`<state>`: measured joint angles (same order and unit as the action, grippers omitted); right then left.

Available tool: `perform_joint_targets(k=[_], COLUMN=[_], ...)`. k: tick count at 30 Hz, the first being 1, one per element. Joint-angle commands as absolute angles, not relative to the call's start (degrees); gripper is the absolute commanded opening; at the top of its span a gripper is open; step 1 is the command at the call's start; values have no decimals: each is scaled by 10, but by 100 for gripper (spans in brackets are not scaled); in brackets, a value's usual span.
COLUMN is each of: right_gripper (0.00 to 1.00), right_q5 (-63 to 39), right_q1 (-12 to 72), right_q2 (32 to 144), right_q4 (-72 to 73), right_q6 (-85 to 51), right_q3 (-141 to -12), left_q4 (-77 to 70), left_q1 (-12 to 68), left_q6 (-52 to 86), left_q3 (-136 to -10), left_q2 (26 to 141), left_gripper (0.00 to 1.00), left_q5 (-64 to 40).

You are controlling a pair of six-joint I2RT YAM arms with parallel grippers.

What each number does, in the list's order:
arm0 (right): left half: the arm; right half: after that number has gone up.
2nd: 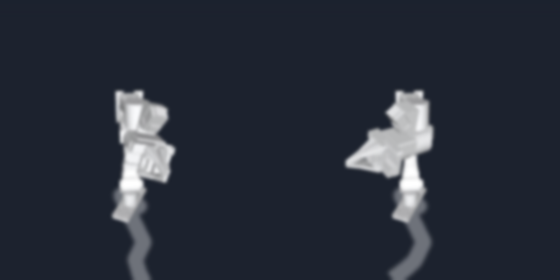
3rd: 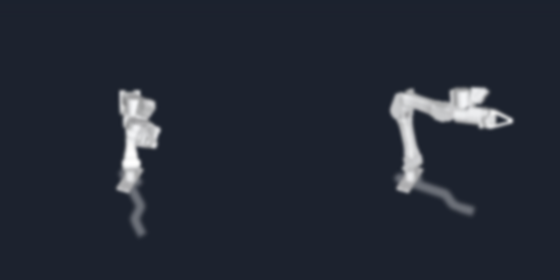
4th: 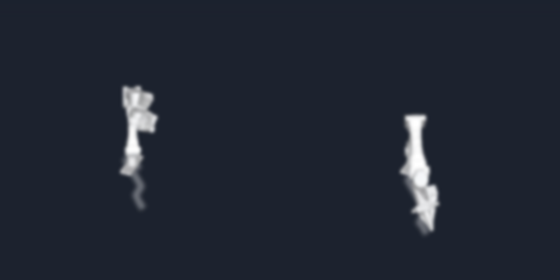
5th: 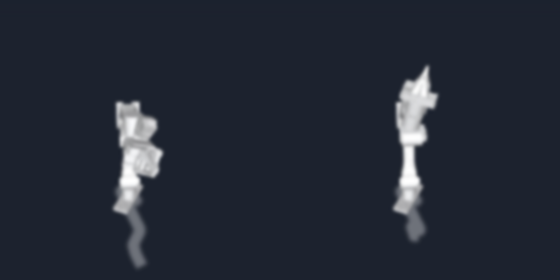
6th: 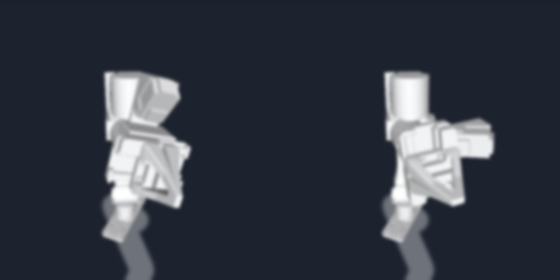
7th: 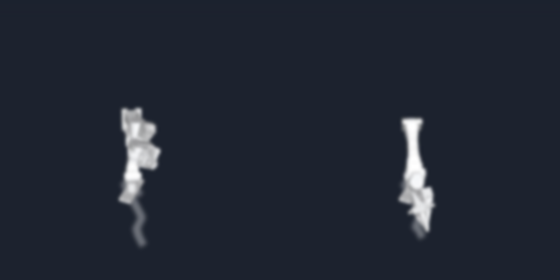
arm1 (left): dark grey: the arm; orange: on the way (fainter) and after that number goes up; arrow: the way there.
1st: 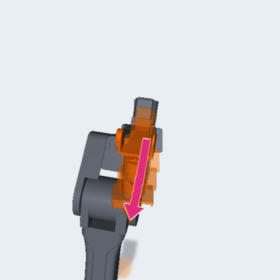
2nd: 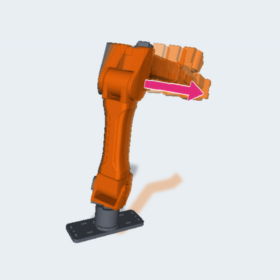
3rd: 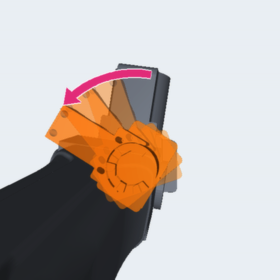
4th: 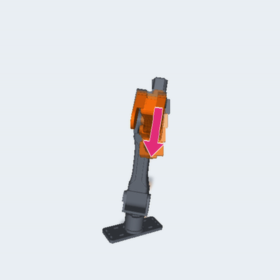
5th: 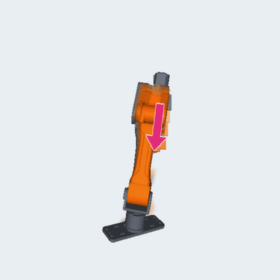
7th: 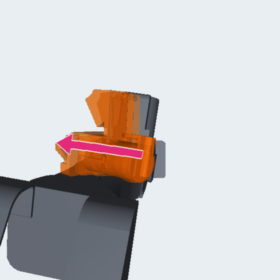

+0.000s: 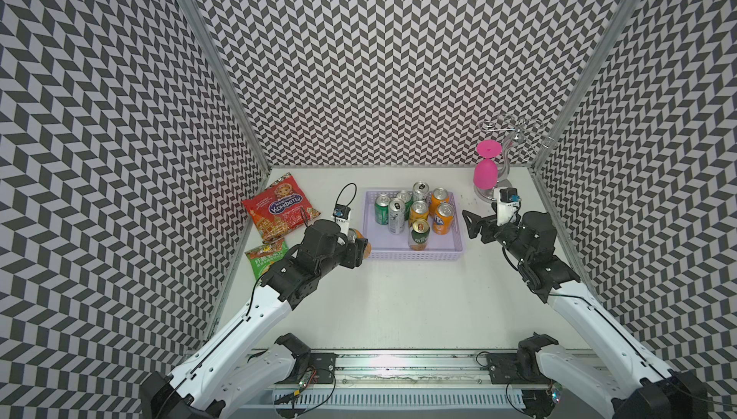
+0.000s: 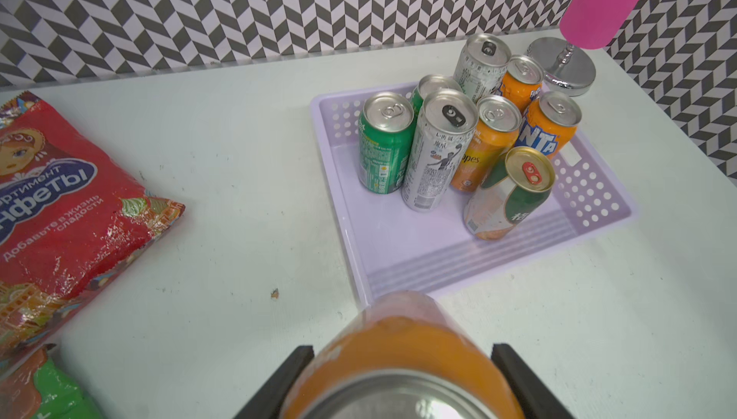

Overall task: Take out the drinks from the basket
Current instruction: Place the drink at the center of the board.

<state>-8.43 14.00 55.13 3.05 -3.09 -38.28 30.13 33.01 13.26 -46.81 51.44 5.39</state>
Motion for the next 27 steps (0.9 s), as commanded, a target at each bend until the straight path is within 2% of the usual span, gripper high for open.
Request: perform_joint_targets(k=[1, 27], right_gripper=[100, 99], right_q5=[-70, -58], right_q1=[136, 136], right_q2=[548, 567], right_q4=[54, 56], right_q6=[-33, -25], right_q3=[-386, -381], left_q4=[255, 150], left_q1=[333, 335], left_q6=[159, 170], left_q3=[-450, -346], left_q2=[488, 583], left_gripper=[40, 42], left_q5=[55, 106])
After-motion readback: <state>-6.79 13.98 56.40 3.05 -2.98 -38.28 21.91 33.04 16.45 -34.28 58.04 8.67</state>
